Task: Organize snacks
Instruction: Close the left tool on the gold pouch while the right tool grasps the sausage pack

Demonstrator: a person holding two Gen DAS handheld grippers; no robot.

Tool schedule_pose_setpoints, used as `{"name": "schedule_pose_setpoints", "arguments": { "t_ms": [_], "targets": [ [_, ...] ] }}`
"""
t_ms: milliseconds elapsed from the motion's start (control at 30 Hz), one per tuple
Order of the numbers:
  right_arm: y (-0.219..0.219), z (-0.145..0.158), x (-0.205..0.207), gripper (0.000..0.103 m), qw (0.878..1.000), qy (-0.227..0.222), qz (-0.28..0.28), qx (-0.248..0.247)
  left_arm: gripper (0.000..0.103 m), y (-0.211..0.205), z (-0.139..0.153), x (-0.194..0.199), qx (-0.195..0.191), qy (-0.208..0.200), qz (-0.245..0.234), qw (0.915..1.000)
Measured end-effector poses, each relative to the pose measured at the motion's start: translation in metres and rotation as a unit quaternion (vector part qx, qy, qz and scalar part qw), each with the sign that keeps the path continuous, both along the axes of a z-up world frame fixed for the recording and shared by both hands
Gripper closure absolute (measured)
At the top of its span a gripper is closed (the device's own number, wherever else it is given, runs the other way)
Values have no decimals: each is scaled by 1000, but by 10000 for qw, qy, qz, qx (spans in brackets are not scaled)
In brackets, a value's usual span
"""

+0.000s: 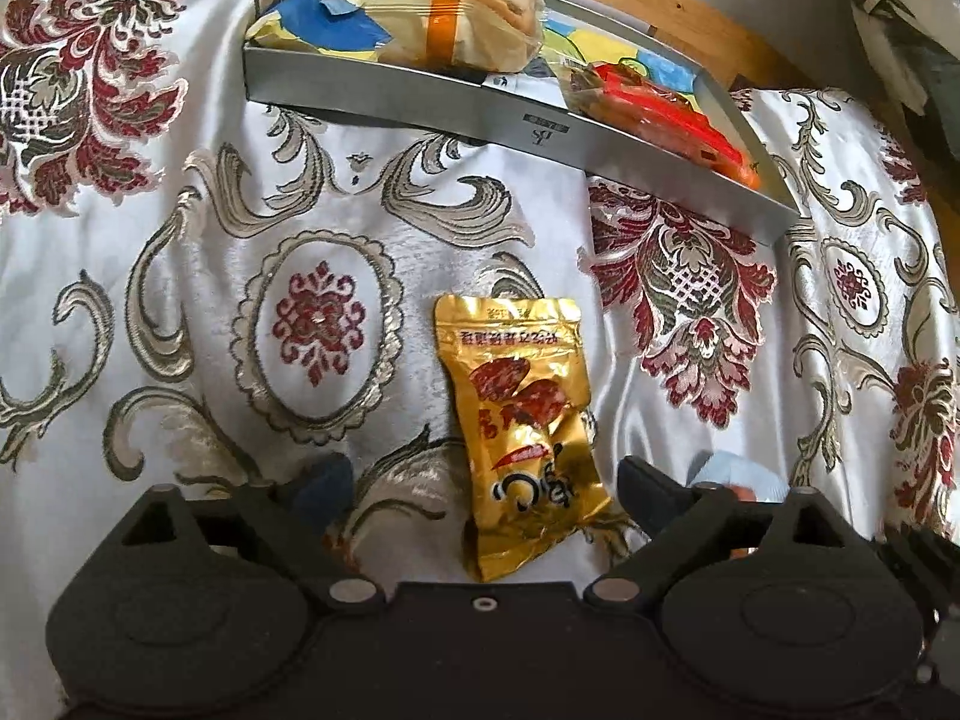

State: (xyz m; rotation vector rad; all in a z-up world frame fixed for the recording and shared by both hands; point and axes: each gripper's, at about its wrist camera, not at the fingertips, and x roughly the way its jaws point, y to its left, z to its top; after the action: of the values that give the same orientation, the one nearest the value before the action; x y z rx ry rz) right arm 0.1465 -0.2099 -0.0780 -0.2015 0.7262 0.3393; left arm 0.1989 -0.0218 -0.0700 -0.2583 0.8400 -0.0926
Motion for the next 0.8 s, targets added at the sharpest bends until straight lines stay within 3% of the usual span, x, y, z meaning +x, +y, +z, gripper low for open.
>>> {"name": "schedule_pose_setpoints", "arguments": {
  "t_ms": [233, 500, 667, 800],
  "targets": [
    [7, -5, -7, 30, 9996, -194, -55, -203, 6, -10, -5, 12, 236, -8, 31, 9997],
    [7, -9, -4, 29, 9995, -274, -59, -169, 30, -3, -1, 3, 349, -54, 176, 9992],
    [6, -8, -4, 30, 9996, -261, -67, -118, 56, 6, 3, -4, 247, 65, 131, 9996],
    [7, -5, -4, 32, 9998, -179, -51, -50, 58, 11, 4, -14, 191, 223, 4, 9996]
  ]
}}
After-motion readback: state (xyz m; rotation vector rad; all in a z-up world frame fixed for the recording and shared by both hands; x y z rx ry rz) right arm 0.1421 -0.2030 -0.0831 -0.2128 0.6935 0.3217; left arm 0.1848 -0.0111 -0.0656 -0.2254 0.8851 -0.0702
